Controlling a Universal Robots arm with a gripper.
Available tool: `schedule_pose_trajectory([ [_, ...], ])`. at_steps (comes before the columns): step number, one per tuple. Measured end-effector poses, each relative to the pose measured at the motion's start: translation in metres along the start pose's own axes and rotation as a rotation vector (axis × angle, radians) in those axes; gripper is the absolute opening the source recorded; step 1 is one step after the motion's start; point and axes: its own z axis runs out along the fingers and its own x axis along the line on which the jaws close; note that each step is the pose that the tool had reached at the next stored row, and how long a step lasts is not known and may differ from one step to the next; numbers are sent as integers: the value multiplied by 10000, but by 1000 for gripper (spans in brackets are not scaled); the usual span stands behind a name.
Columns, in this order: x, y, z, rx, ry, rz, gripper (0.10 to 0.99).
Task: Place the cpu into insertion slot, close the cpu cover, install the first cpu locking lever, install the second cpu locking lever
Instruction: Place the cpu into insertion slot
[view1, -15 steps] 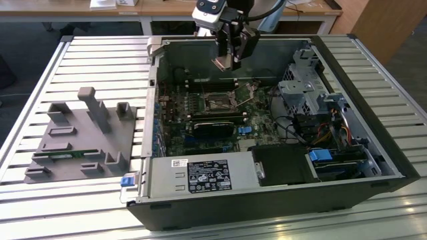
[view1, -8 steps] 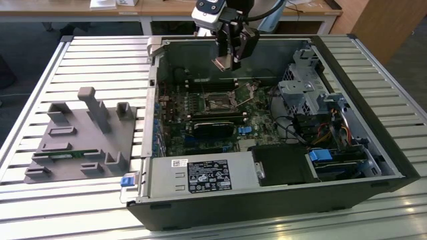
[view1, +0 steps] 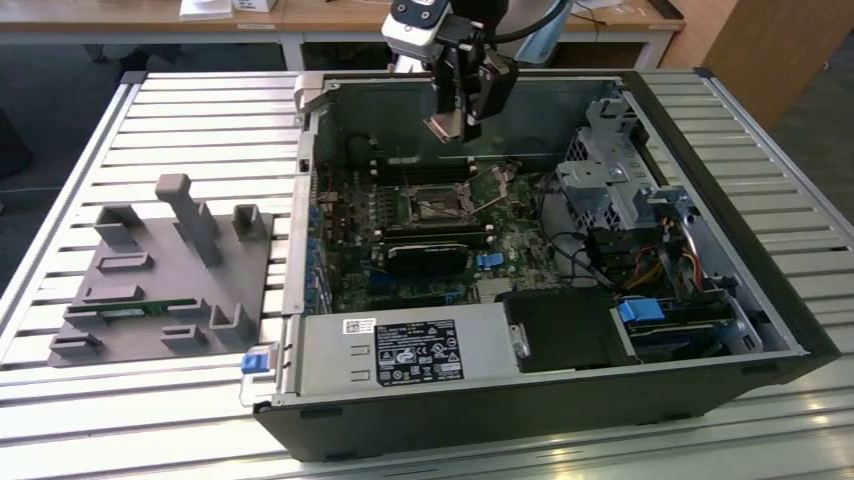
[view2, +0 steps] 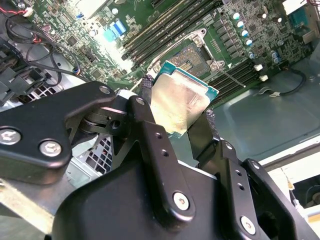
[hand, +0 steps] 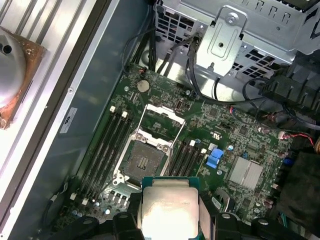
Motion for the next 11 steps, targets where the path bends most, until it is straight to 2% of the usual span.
schedule_pose_trajectory([
  [11,0,0,7,4,-10,175,537],
])
